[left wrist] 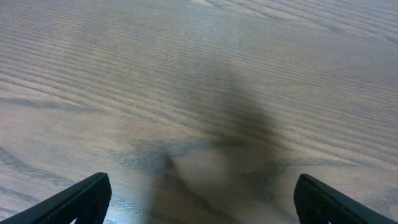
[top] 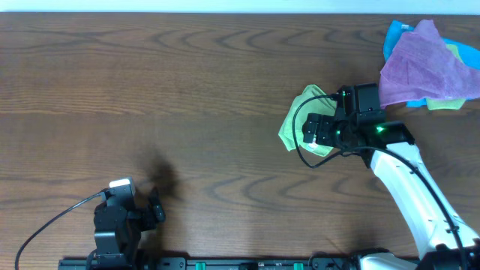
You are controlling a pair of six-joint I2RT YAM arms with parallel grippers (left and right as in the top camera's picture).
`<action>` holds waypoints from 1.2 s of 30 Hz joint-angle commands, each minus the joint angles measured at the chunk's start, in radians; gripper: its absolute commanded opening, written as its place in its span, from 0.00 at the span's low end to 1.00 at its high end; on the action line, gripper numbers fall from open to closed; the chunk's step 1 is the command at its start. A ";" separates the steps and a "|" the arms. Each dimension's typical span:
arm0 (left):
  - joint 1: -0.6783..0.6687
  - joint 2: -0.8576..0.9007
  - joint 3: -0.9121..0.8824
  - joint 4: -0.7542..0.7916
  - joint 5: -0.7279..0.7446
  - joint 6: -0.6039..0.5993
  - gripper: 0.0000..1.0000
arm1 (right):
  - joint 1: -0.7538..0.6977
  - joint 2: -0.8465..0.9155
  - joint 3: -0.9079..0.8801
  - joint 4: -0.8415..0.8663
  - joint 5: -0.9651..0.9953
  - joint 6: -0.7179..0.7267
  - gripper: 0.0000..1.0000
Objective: Fold the cloth
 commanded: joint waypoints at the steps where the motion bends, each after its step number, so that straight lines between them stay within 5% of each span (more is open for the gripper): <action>1: -0.006 -0.006 -0.030 -0.038 -0.007 0.025 0.95 | -0.004 -0.003 -0.004 -0.001 -0.009 -0.022 0.99; 6: -0.006 -0.006 -0.031 0.017 -0.007 0.024 0.95 | -0.004 -0.003 -0.004 -0.016 -0.009 -0.022 0.99; 11: -0.006 -0.006 -0.029 0.259 0.439 -0.448 0.95 | -0.004 -0.003 -0.004 -0.070 -0.009 -0.020 0.99; 16: -0.006 -0.006 -0.029 0.319 0.674 -0.675 0.95 | -0.004 -0.003 -0.004 -0.124 -0.016 0.005 0.99; 18: -0.006 -0.006 -0.030 0.317 0.710 -0.826 0.95 | -0.004 -0.003 -0.004 -0.139 -0.030 0.005 0.99; 25: -0.006 -0.005 -0.032 0.345 0.565 -1.017 0.95 | -0.005 -0.003 -0.004 -0.129 -0.069 0.005 0.99; 28: -0.013 0.045 -0.032 0.399 0.640 -1.043 0.95 | -0.015 -0.003 -0.003 -0.127 -0.058 0.005 0.99; 36: -0.198 0.465 -0.018 0.612 0.709 -1.136 0.96 | -0.182 -0.004 0.002 -0.120 -0.076 0.032 0.99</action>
